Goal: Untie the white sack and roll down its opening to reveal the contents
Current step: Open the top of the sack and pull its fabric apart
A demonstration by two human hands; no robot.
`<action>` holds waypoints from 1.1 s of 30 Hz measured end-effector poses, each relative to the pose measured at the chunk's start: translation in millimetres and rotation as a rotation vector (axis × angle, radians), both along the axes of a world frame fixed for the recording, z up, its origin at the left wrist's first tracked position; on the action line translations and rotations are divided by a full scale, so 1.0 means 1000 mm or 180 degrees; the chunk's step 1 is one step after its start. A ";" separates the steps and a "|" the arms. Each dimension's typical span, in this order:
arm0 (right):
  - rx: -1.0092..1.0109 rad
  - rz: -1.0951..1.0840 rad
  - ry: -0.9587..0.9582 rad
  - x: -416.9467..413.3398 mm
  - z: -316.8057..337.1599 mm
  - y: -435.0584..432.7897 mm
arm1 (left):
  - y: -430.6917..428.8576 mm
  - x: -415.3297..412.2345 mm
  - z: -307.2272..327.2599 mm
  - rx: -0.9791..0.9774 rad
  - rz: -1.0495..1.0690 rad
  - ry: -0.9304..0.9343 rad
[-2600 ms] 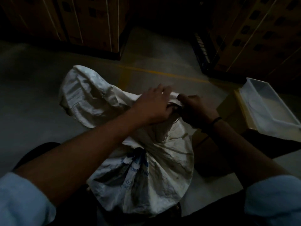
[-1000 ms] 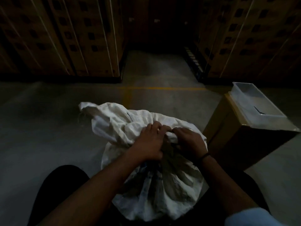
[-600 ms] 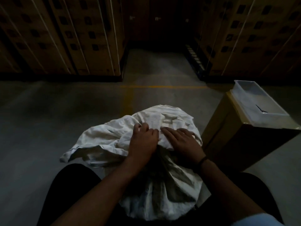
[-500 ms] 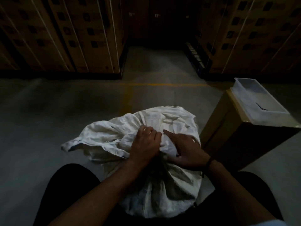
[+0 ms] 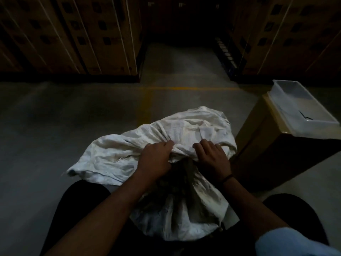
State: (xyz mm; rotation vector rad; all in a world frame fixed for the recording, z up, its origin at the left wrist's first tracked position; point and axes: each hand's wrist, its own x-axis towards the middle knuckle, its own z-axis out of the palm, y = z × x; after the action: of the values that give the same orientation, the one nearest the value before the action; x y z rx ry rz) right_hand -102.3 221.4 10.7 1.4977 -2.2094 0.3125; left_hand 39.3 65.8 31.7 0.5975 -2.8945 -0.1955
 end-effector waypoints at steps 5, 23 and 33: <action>0.0859 0.0437 -0.0528 0.005 0.027 -0.001 | -0.002 0.007 -0.014 -0.0258 -0.0290 0.0443; 0.0029 0.0144 -0.0156 -0.015 -0.009 0.007 | -0.007 -0.009 0.005 0.1048 -0.0474 -0.0154; 0.0647 0.0980 -0.1834 -0.003 0.019 0.016 | 0.015 -0.008 -0.032 -0.0965 -0.0978 0.0814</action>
State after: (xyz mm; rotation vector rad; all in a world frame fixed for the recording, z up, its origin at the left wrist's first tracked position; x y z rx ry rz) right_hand -104.9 237.3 30.0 2.0710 -2.4853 0.7122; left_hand 31.5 80.4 -0.5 0.0685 -2.6735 0.1187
